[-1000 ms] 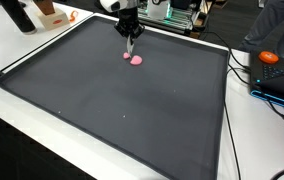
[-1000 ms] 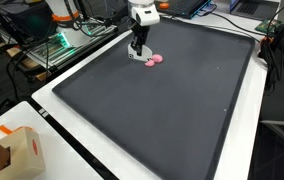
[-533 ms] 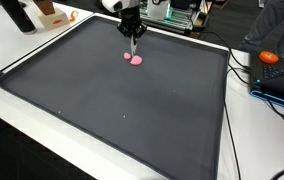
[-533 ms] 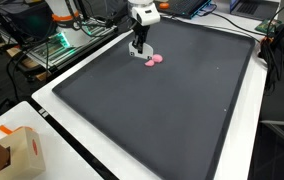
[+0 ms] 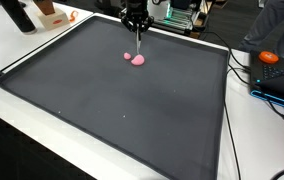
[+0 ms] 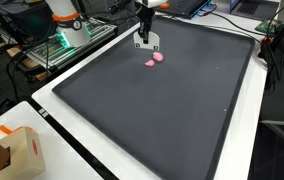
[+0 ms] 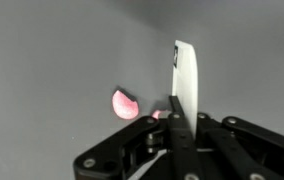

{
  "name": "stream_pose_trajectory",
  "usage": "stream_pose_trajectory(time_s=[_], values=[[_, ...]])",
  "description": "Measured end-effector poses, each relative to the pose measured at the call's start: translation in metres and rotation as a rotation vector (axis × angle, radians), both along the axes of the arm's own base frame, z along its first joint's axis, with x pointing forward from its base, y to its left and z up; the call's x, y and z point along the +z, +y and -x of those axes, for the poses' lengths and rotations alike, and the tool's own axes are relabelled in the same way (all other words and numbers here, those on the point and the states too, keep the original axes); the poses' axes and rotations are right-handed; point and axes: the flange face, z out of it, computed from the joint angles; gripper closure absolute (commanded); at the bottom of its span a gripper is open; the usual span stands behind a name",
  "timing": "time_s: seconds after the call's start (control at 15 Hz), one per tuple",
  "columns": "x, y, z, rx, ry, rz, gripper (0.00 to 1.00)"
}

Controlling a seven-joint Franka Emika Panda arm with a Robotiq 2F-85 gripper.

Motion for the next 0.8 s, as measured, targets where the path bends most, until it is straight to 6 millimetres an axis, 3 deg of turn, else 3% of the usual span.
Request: stream_pose_trajectory(time_s=[0.47, 0.8], values=[[0.051, 0.026, -0.004, -0.044, -0.081, 0.043, 0.99], [0.076, 0.059, -0.011, -0.101, -0.085, 0.076, 0.99]])
